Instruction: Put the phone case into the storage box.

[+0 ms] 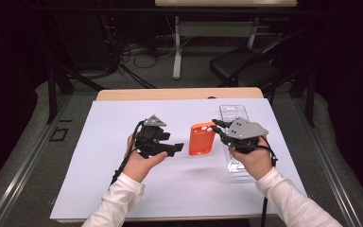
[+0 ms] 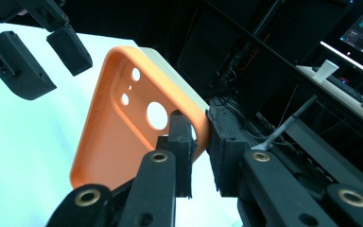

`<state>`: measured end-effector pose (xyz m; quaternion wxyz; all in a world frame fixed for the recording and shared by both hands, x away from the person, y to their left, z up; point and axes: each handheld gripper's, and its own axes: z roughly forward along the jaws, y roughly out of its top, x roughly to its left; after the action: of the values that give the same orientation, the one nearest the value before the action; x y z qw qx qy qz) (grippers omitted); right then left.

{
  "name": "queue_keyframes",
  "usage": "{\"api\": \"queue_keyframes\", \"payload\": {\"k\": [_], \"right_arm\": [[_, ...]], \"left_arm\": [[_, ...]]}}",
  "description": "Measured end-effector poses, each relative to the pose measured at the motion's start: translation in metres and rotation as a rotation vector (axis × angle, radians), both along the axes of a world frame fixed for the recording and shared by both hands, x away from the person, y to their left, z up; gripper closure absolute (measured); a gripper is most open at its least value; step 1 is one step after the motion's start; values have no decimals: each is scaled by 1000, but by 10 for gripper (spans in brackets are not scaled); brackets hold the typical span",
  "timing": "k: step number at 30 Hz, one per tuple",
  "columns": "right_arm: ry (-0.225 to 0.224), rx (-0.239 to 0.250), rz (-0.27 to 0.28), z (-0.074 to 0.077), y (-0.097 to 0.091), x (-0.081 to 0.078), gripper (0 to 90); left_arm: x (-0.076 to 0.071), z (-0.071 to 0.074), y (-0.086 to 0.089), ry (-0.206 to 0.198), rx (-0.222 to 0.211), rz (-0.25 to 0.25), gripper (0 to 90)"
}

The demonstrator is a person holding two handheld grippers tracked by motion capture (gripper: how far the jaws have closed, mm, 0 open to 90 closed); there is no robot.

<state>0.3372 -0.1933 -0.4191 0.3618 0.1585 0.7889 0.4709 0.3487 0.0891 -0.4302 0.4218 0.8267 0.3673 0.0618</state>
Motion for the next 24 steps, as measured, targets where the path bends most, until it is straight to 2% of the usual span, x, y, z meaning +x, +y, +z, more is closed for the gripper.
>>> {"api": "queue_keyframes", "payload": {"k": [4,9,13,18,19,24], "right_arm": [[-16,-9,13,2,1,0,803],[-24,-12,27,5,2,2,803],[-41,-14,28,8,2,3,802],[-59,-15,25,12,3,6,803],[-60,-14,24,13,3,7,803],[-61,-17,17,16,1,12,803]], "left_arm": [[0,-2,1,4,1,-5,300],[-2,-3,6,7,-32,6,279],[-2,-1,13,7,-33,22,260],[-3,-2,18,8,-26,9,219],[-3,-3,18,-1,-24,5,203],[-3,-5,21,6,-23,13,189]]}}
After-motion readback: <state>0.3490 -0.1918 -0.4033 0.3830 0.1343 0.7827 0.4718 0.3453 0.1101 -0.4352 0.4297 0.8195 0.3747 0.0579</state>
